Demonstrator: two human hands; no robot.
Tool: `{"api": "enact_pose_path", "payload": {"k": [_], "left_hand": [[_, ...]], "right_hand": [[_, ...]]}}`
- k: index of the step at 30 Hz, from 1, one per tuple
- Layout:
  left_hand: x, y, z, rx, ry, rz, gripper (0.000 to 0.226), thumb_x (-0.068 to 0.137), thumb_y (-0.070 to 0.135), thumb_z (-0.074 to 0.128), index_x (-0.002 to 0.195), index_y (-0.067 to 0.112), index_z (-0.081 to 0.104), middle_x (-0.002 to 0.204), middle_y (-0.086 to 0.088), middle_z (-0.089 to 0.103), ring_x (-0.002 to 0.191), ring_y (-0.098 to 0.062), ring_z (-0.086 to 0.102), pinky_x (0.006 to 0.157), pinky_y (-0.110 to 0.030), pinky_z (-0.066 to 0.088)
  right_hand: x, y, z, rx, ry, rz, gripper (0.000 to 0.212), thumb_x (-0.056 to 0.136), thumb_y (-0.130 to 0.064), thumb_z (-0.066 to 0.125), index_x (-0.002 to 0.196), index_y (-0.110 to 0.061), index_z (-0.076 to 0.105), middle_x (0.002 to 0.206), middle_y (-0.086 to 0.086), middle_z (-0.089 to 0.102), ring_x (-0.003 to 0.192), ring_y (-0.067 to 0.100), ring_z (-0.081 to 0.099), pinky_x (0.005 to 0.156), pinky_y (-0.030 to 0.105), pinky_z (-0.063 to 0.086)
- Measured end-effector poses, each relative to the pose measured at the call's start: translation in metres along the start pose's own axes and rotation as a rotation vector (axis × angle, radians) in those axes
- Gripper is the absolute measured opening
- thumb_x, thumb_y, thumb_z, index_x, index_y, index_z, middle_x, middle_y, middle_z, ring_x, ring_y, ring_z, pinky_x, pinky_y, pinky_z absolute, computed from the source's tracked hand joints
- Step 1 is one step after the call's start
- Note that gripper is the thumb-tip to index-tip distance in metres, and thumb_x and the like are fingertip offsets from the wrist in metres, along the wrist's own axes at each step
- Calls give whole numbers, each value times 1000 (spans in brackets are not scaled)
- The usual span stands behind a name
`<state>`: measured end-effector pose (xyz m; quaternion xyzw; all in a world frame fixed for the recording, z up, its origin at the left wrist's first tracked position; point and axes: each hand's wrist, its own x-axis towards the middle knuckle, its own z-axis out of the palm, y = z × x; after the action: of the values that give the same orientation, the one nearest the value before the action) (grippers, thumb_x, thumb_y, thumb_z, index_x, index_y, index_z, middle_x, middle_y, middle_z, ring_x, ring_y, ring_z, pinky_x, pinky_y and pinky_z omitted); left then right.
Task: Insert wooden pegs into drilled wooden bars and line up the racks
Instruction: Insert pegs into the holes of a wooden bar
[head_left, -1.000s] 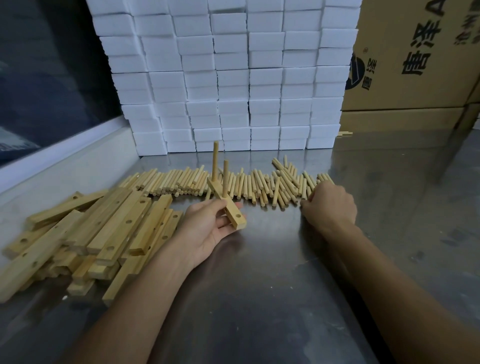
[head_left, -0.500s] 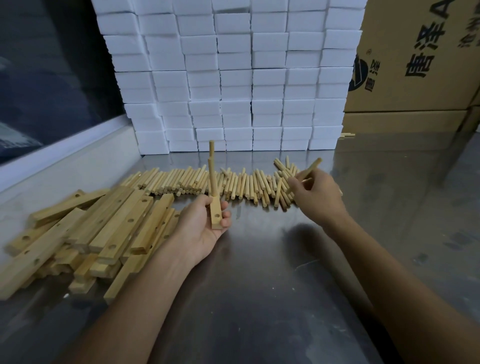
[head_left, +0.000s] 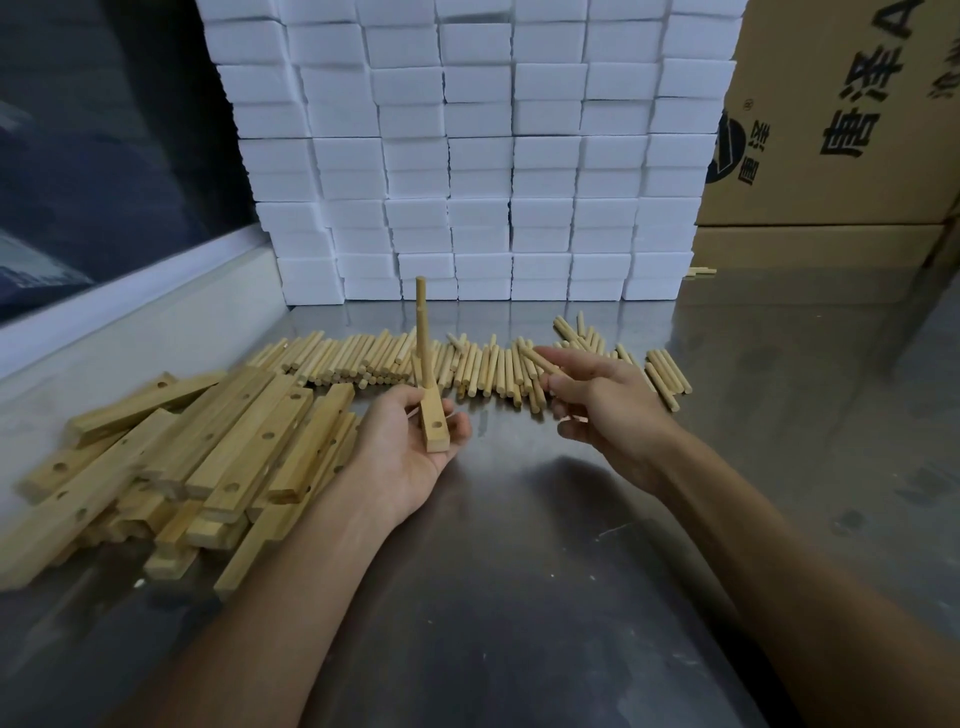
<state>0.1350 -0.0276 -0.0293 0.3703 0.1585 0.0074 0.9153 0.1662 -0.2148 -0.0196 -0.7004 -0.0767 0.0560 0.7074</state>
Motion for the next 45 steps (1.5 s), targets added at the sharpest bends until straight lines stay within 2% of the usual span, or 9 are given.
{"api": "enact_pose_path", "payload": {"k": [3, 12, 17, 22, 27, 33, 36, 42, 45], "left_hand": [[-1, 1, 0, 23, -4, 11, 18, 97, 8, 39, 98, -2, 55, 70, -11, 49, 56, -20, 52, 43, -24, 48], [3, -1, -2, 47, -29, 13, 20, 94, 10, 36, 104, 2, 51, 67, -6, 45, 55, -15, 41, 52, -25, 33], [7, -2, -3, 45, -41, 16, 22, 94, 11, 35, 106, 2, 51, 66, -5, 45, 52, -13, 38, 51, -25, 30], [6, -4, -3, 38, -60, 4, 24, 95, 10, 35, 112, 2, 51, 66, -4, 47, 50, -12, 38, 43, -22, 30], [5, -7, -1, 44, -89, -7, 24, 96, 10, 35, 110, 0, 51, 67, -5, 46, 51, -12, 37, 42, -22, 30], [5, -10, 1, 55, -82, -5, 21, 98, 12, 34, 99, 2, 53, 64, -5, 48, 48, -12, 38, 39, -22, 29], [4, -12, 3, 80, -111, -1, 27, 97, 9, 32, 90, 1, 57, 57, -4, 55, 46, -12, 41, 39, -22, 27], [8, -15, 1, 84, -95, 3, 36, 97, 10, 33, 123, -2, 54, 61, -5, 55, 48, -12, 40, 40, -22, 28], [10, -16, 0, 103, -79, 6, 34, 99, 12, 32, 117, -2, 58, 63, -5, 54, 48, -12, 43, 40, -22, 29]], "right_hand": [[-1, 1, 8, -97, -43, -47, 38, 105, -11, 43, 121, -39, 62, 76, -8, 54, 63, 6, 48, 58, 23, 44], [-1, 0, 16, -193, -20, -40, 49, 101, -10, 37, 134, -41, 57, 75, -3, 45, 70, 13, 40, 63, 27, 41], [-4, 1, 19, -203, 17, -104, 41, 102, -11, 40, 117, -43, 60, 65, -11, 49, 62, 6, 43, 60, 23, 41], [-7, 2, 26, -239, 86, -248, 31, 108, -18, 38, 104, -4, 66, 70, 6, 53, 64, 18, 45, 64, 29, 38], [-11, 4, 35, -93, 39, -289, 16, 106, -19, 45, 104, -6, 54, 97, 3, 75, 69, -4, 61, 63, 10, 46], [-18, 3, 52, 202, -41, -289, 5, 95, 0, 60, 97, 4, 61, 84, 9, 68, 74, 14, 71, 72, 25, 59], [-20, 4, 55, 178, -61, -287, 3, 94, 3, 60, 96, 4, 61, 87, 17, 71, 69, 21, 71, 71, 27, 61], [-22, 6, 55, 52, -85, -315, 5, 93, 6, 60, 98, 8, 61, 93, 29, 70, 74, 30, 71, 71, 31, 63], [-22, 4, 54, -110, -102, -384, 2, 92, 6, 63, 94, 5, 63, 87, 23, 71, 77, 30, 73, 68, 33, 63]]}}
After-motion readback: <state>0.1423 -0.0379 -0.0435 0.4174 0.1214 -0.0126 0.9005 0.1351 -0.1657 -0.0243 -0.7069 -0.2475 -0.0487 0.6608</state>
